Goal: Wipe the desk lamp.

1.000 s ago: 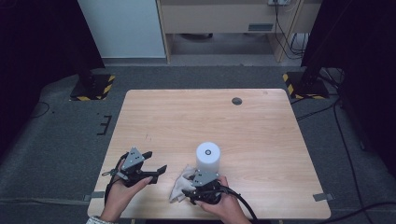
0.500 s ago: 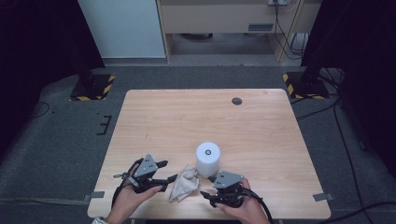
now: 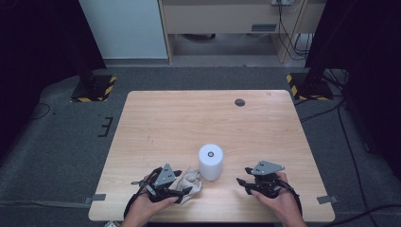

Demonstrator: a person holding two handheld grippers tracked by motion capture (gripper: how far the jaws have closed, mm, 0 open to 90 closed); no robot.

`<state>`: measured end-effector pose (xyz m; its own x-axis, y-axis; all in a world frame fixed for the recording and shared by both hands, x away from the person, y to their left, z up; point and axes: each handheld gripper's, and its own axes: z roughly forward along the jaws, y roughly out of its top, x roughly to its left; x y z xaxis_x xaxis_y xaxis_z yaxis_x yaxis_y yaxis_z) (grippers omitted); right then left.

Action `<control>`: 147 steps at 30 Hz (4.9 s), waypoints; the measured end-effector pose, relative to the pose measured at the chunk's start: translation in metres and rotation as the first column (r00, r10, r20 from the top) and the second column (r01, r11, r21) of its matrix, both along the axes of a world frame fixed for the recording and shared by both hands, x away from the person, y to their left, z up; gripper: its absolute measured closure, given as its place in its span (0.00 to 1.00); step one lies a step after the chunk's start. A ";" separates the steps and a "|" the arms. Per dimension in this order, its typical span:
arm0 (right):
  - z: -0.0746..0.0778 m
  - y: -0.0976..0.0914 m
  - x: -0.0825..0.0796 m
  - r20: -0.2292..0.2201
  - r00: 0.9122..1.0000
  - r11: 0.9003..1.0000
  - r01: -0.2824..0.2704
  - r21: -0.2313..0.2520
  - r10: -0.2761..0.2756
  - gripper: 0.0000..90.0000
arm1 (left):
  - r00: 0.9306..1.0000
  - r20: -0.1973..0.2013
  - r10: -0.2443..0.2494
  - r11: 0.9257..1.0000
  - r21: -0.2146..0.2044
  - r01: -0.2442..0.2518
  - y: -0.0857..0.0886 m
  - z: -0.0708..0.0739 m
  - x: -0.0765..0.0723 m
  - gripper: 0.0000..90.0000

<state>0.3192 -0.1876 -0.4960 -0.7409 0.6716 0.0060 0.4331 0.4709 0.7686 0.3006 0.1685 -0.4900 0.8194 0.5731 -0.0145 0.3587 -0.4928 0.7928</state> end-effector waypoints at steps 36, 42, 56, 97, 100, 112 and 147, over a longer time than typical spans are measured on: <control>0.015 0.003 0.004 0.030 0.999 0.997 0.021 0.073 -0.024 0.45 | 0.995 -0.085 0.043 0.995 0.095 -0.034 -0.007 -0.018 0.023 0.80; 0.034 0.011 0.011 0.052 0.999 0.991 0.000 0.137 -0.007 0.41 | 0.998 -0.048 0.045 0.997 0.060 -0.042 -0.005 -0.010 0.021 0.80; 0.074 0.072 0.045 0.072 0.995 0.989 -0.073 0.130 0.064 0.38 | 0.998 0.014 0.066 0.997 0.037 -0.067 -0.006 -0.002 0.017 0.80; 0.061 0.079 0.067 -0.007 0.997 0.983 -0.077 0.167 0.080 0.35 | 0.997 0.072 -0.020 0.988 -0.148 0.030 -0.037 0.032 0.022 0.80; 0.062 0.080 0.066 -0.009 0.997 0.985 -0.076 0.156 0.078 0.35 | 0.998 0.051 -0.027 0.995 -0.099 0.032 -0.041 0.021 0.024 0.80; 0.063 0.078 0.067 -0.018 0.997 0.987 -0.066 0.148 0.069 0.35 | 0.998 -0.053 -0.038 0.996 0.083 0.043 -0.051 -0.016 0.039 0.80; 0.065 0.079 0.068 -0.029 0.996 0.989 -0.079 0.128 0.084 0.36 | 0.998 0.050 0.046 0.996 -0.082 -0.041 -0.034 0.023 0.034 0.80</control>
